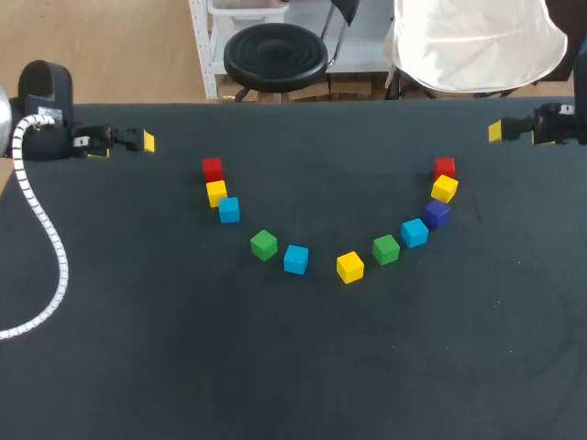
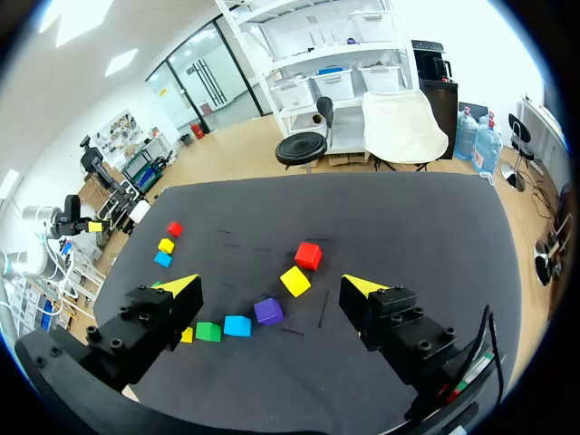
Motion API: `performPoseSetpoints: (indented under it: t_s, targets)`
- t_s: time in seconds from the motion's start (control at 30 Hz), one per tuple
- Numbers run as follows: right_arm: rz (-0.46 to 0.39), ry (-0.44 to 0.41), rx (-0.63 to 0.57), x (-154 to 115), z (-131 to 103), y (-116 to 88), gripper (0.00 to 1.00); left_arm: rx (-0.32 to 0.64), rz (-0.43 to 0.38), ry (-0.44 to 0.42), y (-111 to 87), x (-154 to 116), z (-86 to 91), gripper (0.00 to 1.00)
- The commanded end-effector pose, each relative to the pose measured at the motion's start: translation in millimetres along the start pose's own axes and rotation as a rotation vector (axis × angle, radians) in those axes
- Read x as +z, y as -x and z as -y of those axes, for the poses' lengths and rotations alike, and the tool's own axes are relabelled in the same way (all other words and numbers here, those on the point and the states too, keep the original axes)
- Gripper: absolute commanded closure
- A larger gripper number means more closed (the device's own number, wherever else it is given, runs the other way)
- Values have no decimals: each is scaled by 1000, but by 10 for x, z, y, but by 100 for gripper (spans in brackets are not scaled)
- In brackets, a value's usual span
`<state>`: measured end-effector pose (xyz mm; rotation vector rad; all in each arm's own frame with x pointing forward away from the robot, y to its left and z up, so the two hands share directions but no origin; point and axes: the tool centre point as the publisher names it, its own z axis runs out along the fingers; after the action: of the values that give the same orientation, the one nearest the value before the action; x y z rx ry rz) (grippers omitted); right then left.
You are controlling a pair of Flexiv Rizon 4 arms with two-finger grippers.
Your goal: Place the blue cubes, place green cubes on the blue cubes, place the yellow cubes on the green cubes, then place the red cubes on the yellow cubes, and place purple cube on the red cubes.
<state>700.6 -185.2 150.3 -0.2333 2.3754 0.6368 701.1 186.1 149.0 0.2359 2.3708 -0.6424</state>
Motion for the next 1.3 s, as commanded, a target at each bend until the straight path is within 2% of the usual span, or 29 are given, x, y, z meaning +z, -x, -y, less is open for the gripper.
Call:
performPoseSetpoints:
  t_s: [0.03,0.27,0.3,0.33,0.43,0.6,0.7,0.73,0.8,1.3]
  targets:
    - [1,-3,1,-3,-7,-4,0,-1,-3,4,3,-5,12,0]
    - [1,-3,1,-3,-7,-4,0,-1,-3,4,3,-5,12,0]
    - [1,-3,1,-3,-7,-4,0,-16,74,-101,30,-34,38,0]
    - [1,-3,1,-3,-7,-4,0,11,119,-195,51,-51,72,0]
    - [1,-3,1,-3,-7,-4,0,240,165,-388,21,-72,223,0]
    - [1,-3,1,-3,-7,-4,0,474,73,-550,-12,-100,391,0]
    - [1,-3,1,-3,-7,-4,0,623,-34,-733,-86,-161,503,0]
    - [1,-3,1,-3,-7,-4,0,668,-46,-747,-116,-182,534,0]
    - [1,-3,1,-3,-7,-4,0,682,-92,-703,-138,-177,558,0]
    - [1,-3,1,-3,-7,-4,0,682,-92,-703,-138,-177,558,0]
